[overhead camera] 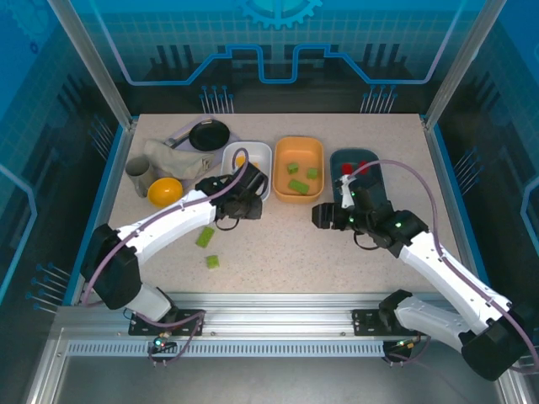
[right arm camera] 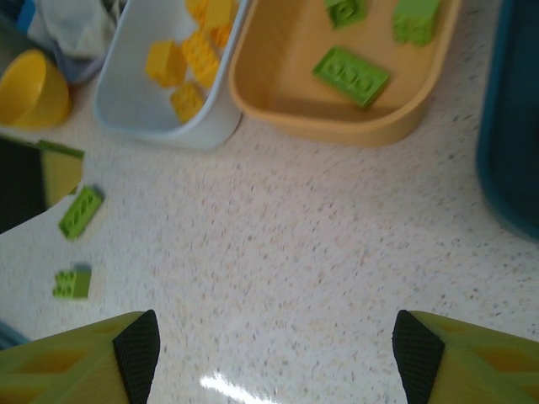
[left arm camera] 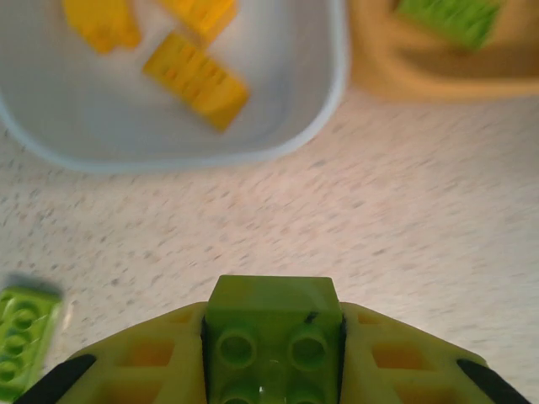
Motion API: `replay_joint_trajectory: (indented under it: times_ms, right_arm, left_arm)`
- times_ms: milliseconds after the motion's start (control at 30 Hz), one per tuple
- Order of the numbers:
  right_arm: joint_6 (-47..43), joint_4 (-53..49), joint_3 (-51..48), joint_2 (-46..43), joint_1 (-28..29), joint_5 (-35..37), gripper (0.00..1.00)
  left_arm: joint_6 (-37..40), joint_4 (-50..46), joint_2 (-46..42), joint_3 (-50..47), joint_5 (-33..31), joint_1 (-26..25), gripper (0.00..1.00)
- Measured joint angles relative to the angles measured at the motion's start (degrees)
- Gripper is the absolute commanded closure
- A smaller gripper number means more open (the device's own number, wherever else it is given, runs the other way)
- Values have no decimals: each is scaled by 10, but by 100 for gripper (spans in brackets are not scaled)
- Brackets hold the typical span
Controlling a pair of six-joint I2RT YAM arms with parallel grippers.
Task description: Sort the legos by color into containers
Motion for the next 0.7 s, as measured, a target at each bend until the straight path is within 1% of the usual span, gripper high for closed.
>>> replay_joint_trajectory:
  times_ms: [67,167,333,467,600,700]
  right_arm:
    - [9,10,0,1,-21,-3,24]
    - [21,25,0,11,-46,-8,24]
    - [35,27,12,34,-67,-14,24]
    - [42,27,16,35,-72,-16,24]
    - [44,22,16,28,-76,-18,24]
    - [46,19,15,12,-81,-21,24]
  left_arm:
    - [-6,-9,20,53,3,1,74]
    - [-13,-16,84,141,9,2,73]
    - [-14,-37,235,297,17,2,74]
    - [-13,-77,354,418,17,5,74]
    - [-14,-111,438,504,15,12,74]
    - [-14,-126,473,535,10,21,73]
